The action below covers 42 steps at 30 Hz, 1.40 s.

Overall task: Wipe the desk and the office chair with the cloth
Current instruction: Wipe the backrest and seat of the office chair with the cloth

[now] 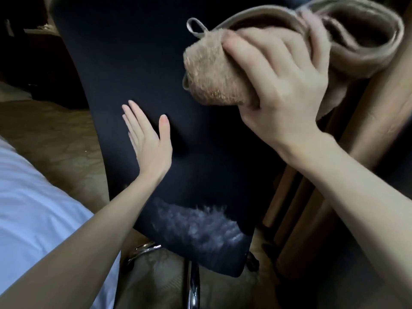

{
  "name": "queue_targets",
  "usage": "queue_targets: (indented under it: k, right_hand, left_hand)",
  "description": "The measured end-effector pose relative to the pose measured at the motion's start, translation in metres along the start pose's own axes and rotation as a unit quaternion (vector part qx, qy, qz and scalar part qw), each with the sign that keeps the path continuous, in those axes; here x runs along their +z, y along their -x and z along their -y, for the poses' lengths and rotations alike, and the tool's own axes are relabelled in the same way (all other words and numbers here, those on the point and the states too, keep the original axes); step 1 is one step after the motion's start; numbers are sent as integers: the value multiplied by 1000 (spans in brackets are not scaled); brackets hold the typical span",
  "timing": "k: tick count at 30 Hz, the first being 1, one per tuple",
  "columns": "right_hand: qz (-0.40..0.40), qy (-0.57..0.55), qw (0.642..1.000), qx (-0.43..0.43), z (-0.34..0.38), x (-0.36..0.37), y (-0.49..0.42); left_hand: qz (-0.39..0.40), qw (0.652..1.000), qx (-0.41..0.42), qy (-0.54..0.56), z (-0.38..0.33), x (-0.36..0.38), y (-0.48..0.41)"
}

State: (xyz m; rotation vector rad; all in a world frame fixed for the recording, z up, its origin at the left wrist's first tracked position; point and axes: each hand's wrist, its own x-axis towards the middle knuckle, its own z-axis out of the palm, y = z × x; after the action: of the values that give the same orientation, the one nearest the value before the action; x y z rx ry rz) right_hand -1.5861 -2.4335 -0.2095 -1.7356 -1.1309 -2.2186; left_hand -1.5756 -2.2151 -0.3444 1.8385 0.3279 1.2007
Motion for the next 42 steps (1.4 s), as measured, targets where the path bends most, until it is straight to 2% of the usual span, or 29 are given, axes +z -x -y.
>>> queue_targets:
  k: [4, 9, 12, 15, 18, 21, 23, 25, 29, 32, 36, 42]
  right_hand:
    - [47, -15, 999, -23, 33, 7, 52]
    - [104, -47, 993, -3, 56, 3, 124]
    - [177, -85, 980, 19, 79, -6, 178]
    - [294, -116, 949, 4, 108, -19, 242]
    - [409, -152, 898, -50, 129, -33, 297]
    - [464, -168, 867, -72, 135, -42, 316]
    - [460, -178, 868, -63, 133, -46, 311]
    - [419, -170, 891, -44, 126, -51, 291]
    - [240, -103, 965, 30, 92, -49, 210]
    - [155, -37, 986, 49, 53, -30, 144]
    - [136, -36, 987, 78, 37, -11, 129]
    - [202, -62, 974, 79, 83, -17, 238]
  left_hand:
    - [-15, 1000, 5, -13, -2, 2, 5]
    - [-33, 999, 19, -25, -8, 11, 17]
    - [-41, 997, 30, -51, -12, 14, 25]
    - [-34, 997, 36, -60, -15, 15, 31]
    - [-24, 996, 44, -70, -15, 13, 35]
    - [-8, 996, 55, -76, -13, 9, 36]
    - [2, 995, 60, -76, -12, 7, 38]
    - [15, 995, 67, -73, -10, 4, 39]
    - [33, 993, 86, -72, -5, -5, 40]
    - [40, 991, 98, -86, 0, -7, 41]
    - [25, 990, 103, -98, 6, -2, 42]
    - [10, 988, 108, -114, 21, 11, 60]
